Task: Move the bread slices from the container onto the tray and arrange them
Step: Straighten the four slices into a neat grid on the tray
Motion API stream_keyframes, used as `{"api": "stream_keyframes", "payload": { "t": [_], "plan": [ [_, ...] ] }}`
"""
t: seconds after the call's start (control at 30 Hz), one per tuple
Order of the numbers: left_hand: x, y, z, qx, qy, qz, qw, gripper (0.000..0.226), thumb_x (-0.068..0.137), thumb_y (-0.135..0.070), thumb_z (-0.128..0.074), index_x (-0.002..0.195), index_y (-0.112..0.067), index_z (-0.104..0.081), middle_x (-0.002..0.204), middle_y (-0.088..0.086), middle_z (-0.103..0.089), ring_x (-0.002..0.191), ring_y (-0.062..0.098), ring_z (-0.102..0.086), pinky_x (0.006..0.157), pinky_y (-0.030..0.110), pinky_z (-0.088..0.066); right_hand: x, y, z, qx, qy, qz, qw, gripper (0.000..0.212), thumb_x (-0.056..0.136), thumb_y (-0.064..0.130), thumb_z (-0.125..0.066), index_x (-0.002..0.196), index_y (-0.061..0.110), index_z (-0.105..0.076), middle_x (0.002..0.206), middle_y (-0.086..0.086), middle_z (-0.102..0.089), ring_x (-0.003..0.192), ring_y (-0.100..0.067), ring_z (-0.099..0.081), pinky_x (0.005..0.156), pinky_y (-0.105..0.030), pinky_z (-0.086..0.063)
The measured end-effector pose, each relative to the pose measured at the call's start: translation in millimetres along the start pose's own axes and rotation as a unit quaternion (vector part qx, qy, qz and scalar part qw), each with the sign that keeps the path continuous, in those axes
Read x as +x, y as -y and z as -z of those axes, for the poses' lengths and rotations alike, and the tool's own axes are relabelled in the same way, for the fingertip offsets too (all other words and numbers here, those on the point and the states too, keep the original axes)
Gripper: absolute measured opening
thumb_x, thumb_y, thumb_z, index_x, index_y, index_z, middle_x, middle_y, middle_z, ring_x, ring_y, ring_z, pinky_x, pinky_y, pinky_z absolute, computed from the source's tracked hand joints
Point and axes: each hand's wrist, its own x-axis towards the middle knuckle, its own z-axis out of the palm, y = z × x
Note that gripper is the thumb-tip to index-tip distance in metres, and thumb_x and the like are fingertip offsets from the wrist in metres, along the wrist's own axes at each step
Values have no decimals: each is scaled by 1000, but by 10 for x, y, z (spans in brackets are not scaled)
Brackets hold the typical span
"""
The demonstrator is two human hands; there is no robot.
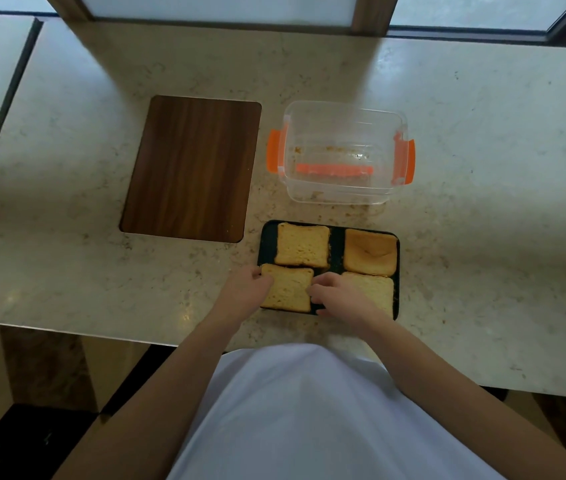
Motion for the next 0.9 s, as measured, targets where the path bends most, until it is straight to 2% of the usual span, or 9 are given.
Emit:
{"api": "stream_keyframes", "payload": {
  "t": [0.07,0.13,0.37,0.57,0.6,0.67,0.73,0.83,0.9],
  "plan": [
    [14,-31,-29,12,-8,5,1000,45,94,-26,-52,136,-10,-56,76,-9,-56,68,6,-53,56,22,-35,-15,-20,-25,-16,-6,2,1000,43,94,38,-61,133,21,-57,120,4,-63,102,-11,-62,96,-42,-56],
    [19,-49,-40,19,-8,8,1000,56,95,-28,-52,147,-10,-43,82,-17,-52,70,-3,-49,56,18,-35,-27,-32,-20,-19,-9,3,1000,45,93,39,-61,134,21,-58,117,6,-63,102,-11,-62,96,-43,-56],
    [2,-80,-171,34,35,-5,999,57,95,-30,-52,148,-14,-42,82,-21,-49,65,-4,-44,57,15,-37,-38,-133,115,-4,-20,-5,1000,40,93,37,-62,130,20,-59,114,7,-63,100,-13,-64,95,-44,-57],
    [70,-154,-141,18,47,-5,999,54,96,-30,-53,147,-14,-41,87,-17,-49,71,-2,-47,59,18,-38,1,-72,226,30,-40,5,999,25,97,29,-59,121,22,-60,118,1,-65,103,-10,-63,79,-28,-59],
    [87,-181,-116,9,47,-8,999,51,97,-29,-53,145,-16,-43,93,-15,-53,75,-1,-49,63,21,-42,18,-42,243,39,-50,10,998,30,98,28,-58,126,20,-59,120,1,-64,103,-11,-63,77,-26,-58],
    [136,-240,-68,-9,51,-11,999,50,98,-30,-53,145,-18,-42,117,-6,-57,94,8,-54,84,32,-50,56,23,264,55,-62,16,996,38,98,25,-58,135,17,-55,125,0,-61,106,-12,-62,74,-24,-56],
    [183,-307,-45,-27,54,-10,998,50,98,-29,-53,145,-19,-42,124,-4,-53,103,12,-52,92,37,-48,100,88,271,64,-66,14,996,43,97,24,-58,139,16,-52,127,1,-58,106,-12,-60,77,-27,-56],
    [264,-404,-42,-52,43,-9,998,46,97,-26,-53,142,-19,-47,104,-14,-55,91,6,-54,76,30,-48,181,169,276,53,-88,14,995,47,96,24,-59,141,15,-50,128,2,-57,109,-16,-59,96,-40,-55],
    [323,-443,-45,-53,42,8,998,52,96,-29,-53,146,-19,-43,106,-8,-57,93,11,-55,86,36,-50,223,209,280,41,-97,15,994,48,95,23,-60,141,15,-51,134,-1,-58,117,-20,-57,103,-45,-52]
  ]
}}
